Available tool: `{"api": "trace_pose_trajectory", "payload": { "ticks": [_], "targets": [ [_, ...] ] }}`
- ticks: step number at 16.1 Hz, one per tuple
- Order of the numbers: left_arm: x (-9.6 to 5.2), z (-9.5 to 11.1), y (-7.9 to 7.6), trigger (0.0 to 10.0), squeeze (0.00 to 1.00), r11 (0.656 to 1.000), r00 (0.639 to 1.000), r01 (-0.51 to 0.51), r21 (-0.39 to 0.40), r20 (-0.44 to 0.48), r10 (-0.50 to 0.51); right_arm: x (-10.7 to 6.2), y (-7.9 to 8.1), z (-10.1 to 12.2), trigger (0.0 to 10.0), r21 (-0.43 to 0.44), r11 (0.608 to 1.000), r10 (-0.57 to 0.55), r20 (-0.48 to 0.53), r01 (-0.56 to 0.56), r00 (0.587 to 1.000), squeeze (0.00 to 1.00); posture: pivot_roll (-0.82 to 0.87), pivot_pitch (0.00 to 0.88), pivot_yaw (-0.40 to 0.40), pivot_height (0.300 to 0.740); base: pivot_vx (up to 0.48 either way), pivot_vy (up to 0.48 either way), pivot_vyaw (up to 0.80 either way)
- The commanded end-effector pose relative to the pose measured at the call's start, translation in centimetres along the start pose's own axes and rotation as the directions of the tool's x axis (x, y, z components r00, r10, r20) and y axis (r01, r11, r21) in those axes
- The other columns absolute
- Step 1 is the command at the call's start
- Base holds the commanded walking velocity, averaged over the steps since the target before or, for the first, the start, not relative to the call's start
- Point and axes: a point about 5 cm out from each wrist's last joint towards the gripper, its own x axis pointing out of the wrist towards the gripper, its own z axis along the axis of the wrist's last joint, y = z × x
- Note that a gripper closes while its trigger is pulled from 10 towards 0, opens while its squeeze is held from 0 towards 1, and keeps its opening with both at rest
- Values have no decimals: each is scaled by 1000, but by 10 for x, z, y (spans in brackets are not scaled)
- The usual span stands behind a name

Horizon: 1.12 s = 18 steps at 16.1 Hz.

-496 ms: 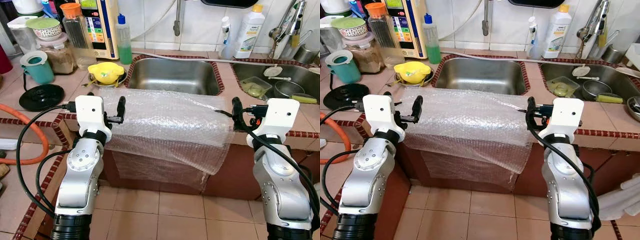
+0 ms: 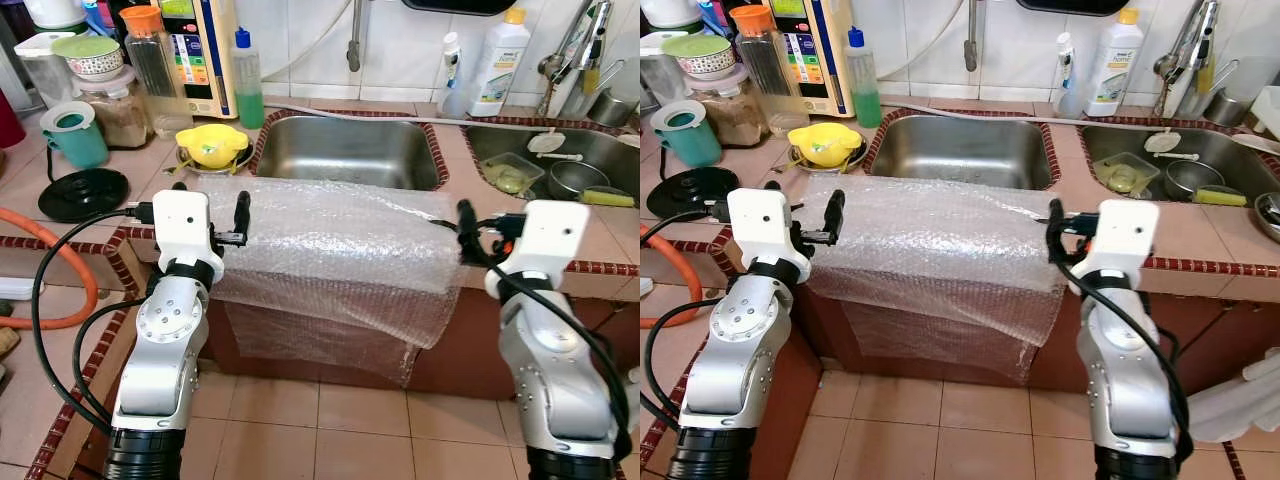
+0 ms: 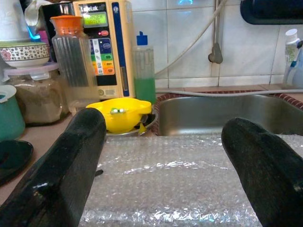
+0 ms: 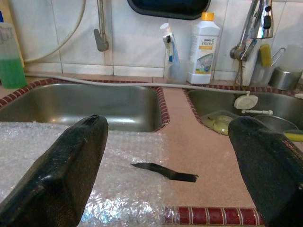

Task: Kitchen organization

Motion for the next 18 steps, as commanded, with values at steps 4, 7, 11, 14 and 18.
{"api": "trace_pose_trajectory", "payload": {
  "ticks": [4, 7, 11, 14, 18],
  "targets": [
    [0, 6, -2, 10000, 0, 999, 999, 28, -18, 26, -28, 0, -1, 4, 10000, 9, 1000, -2, 20, 2, 1000, 0, 5, 0, 30, 740, 0, 0, 0],
    [0, 8, -4, 10000, 0, 997, 998, 57, -44, 43, -55, 0, 0, 3, 10000, 12, 1000, 3, 21, -3, 1000, 0, 6, 0, 30, 740, 0, 0, 0],
    [-1, 7, -7, 10000, 0, 995, 996, 81, -62, 44, -78, 0, 0, 3, 10000, 11, 1000, 2, 19, -3, 1000, 0, 5, 0, 29, 740, 66, 0, 0],
    [-1, 7, -10, 10000, 0, 991, 994, 104, -80, 46, -100, 0, -1, 3, 10000, 10, 1000, 1, 20, -1, 1000, 0, 4, 0, 31, 740, 301, 0, 0],
    [0, 8, -10, 10000, 0, 991, 994, 107, -82, 47, -104, 1, 0, 3, 10000, 10, 1000, -1, 22, 1, 1000, 0, 4, 0, 31, 740, 330, 0, 0]
  ]
}}
